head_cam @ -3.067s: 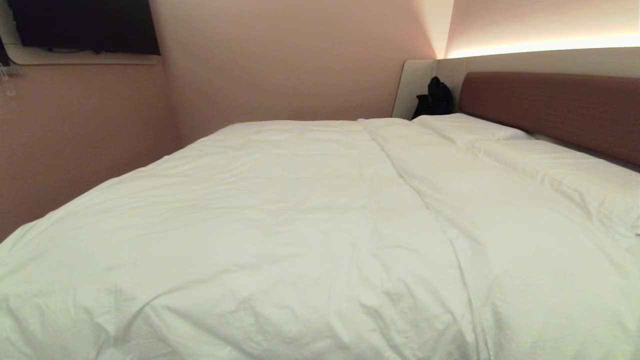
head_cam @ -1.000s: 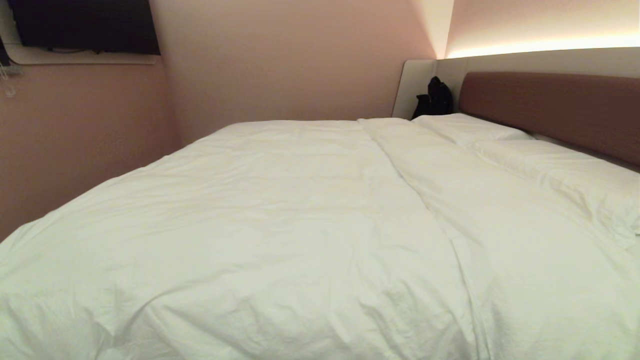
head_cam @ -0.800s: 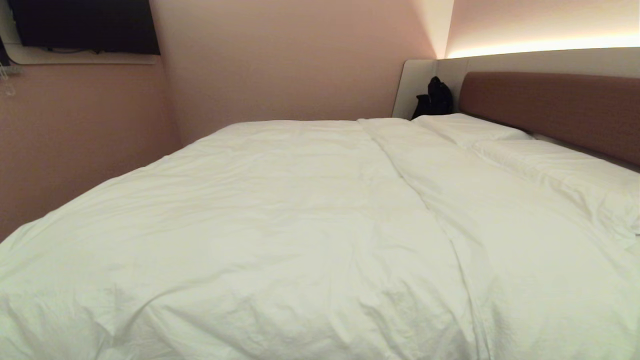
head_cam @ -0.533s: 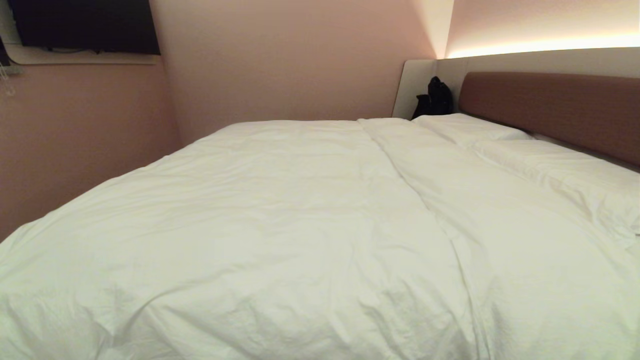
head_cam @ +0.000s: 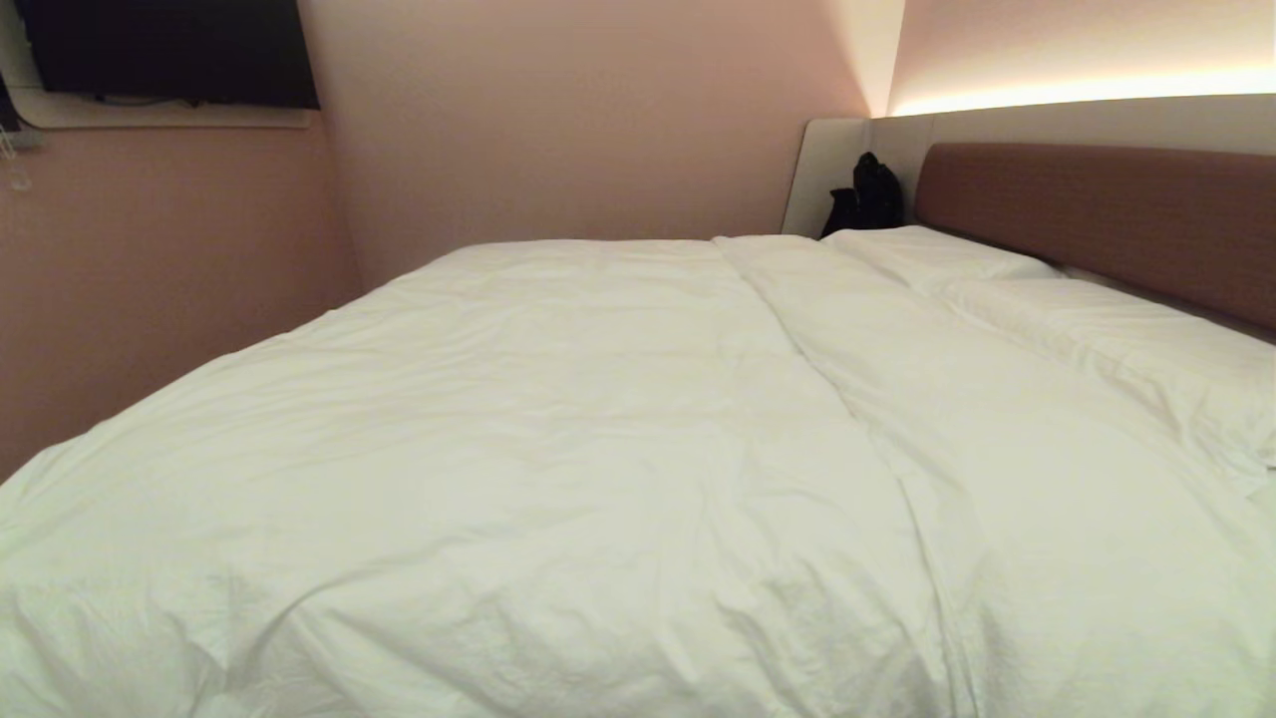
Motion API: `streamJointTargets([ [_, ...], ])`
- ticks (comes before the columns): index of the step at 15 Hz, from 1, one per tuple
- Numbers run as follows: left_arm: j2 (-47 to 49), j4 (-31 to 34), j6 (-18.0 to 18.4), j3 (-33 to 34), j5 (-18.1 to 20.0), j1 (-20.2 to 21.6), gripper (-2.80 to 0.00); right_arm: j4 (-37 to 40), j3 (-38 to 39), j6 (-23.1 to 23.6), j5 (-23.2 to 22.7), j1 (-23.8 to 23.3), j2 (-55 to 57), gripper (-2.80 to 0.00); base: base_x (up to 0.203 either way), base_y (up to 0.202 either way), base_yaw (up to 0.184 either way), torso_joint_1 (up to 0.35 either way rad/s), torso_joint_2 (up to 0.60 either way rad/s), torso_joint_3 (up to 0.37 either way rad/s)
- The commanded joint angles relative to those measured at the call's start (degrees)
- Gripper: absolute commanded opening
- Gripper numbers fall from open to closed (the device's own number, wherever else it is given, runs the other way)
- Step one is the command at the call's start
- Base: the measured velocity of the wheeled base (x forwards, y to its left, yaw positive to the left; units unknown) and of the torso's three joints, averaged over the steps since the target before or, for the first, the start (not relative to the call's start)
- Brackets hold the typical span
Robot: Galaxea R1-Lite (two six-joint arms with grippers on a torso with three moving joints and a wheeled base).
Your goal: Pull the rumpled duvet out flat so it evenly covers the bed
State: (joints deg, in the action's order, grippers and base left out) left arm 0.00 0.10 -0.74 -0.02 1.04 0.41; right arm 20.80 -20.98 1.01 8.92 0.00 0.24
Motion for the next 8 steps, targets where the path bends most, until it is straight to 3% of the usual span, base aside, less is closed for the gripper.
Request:
streamJointTargets([
  [1,0.0,-0.01,-0.05,-0.06,0.01,0.02,-2.8,-11.45,3.4,1.98,-0.04,0.0,-0.07,-2.8,0.0,0.0,0.0,0.0,0.0,0.0],
  [8,0.0,-0.01,-0.05,0.02,0.01,0.02,-2.8,-16.64,11.38,5.48,-0.38,0.02,-0.07,-2.8,0.0,0.0,0.0,0.0,0.0,0.0],
])
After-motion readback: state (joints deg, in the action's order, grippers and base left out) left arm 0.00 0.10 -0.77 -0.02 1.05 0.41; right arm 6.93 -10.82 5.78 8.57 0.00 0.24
